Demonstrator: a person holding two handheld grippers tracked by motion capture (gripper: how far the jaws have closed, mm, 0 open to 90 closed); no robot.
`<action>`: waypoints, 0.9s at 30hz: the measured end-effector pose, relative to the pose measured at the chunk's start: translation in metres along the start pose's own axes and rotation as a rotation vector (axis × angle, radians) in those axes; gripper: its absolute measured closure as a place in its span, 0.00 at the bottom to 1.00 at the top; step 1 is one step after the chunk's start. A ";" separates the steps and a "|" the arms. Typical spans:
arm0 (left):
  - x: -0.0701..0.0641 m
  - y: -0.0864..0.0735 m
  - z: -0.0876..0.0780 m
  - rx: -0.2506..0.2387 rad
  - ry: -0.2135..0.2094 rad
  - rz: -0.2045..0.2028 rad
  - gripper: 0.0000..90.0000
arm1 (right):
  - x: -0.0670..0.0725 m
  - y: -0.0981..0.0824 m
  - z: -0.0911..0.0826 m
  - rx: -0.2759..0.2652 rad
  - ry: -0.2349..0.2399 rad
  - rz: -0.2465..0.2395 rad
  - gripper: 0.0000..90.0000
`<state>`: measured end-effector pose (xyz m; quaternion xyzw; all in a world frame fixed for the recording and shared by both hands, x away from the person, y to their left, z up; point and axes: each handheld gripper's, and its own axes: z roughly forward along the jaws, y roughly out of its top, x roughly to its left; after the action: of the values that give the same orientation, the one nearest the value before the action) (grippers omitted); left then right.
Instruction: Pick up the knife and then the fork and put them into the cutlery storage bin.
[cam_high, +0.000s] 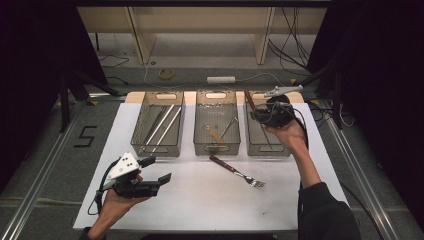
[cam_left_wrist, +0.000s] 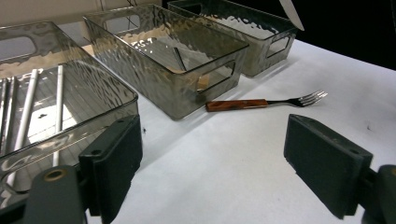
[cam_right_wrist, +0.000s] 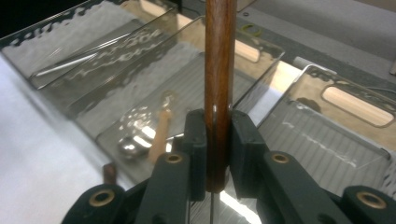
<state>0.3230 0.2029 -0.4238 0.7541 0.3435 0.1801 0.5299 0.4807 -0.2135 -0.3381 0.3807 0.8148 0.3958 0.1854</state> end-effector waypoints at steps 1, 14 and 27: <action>0.000 0.000 0.000 -0.001 0.003 -0.002 0.21 | -0.002 0.001 0.002 -0.002 -0.005 0.008 0.88; 0.003 -0.002 -0.005 -0.026 0.027 -0.020 0.21 | -0.024 0.014 0.019 -0.008 -0.059 0.087 0.88; 0.004 -0.002 -0.007 -0.041 0.039 -0.026 0.20 | -0.044 0.005 0.039 0.013 -0.132 0.164 0.88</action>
<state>0.3204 0.2105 -0.4237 0.7349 0.3597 0.1948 0.5410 0.5346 -0.2255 -0.3582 0.4724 0.7696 0.3784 0.2032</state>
